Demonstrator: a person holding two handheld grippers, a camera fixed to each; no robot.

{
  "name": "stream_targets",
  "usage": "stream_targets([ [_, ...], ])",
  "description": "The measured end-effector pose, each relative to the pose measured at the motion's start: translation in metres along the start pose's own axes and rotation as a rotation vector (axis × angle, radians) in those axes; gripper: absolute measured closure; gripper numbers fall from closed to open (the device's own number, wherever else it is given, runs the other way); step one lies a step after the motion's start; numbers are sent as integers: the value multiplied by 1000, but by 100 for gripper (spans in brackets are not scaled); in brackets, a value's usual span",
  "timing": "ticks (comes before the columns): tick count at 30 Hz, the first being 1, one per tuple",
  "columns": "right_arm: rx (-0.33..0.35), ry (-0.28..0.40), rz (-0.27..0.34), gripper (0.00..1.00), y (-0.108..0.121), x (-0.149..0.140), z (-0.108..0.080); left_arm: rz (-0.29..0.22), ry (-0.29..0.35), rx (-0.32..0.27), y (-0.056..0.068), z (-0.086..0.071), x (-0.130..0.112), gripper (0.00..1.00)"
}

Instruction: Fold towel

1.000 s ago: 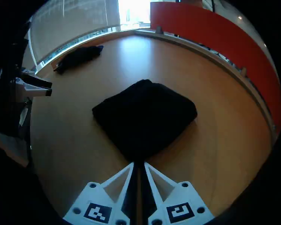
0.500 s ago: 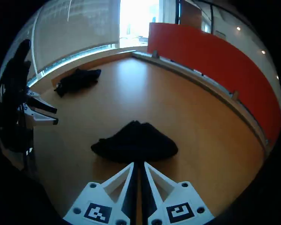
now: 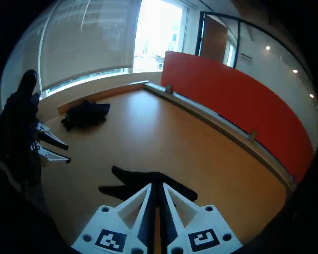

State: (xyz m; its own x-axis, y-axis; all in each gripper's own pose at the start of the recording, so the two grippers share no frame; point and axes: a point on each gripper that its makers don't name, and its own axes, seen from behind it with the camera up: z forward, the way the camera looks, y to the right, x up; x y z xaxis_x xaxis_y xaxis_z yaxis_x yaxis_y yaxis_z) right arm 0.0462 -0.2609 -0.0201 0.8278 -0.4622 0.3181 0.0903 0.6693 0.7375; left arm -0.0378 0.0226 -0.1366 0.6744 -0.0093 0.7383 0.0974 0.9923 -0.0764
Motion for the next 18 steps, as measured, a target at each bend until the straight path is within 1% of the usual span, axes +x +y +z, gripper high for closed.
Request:
stream_targets([
  [9,-58,16,36,96,37,0,-26,24,4,-14,10,0,8,32],
  [18,-128,12,50,96,92,-9,-59,40,-1,-15,15,4,12,32],
])
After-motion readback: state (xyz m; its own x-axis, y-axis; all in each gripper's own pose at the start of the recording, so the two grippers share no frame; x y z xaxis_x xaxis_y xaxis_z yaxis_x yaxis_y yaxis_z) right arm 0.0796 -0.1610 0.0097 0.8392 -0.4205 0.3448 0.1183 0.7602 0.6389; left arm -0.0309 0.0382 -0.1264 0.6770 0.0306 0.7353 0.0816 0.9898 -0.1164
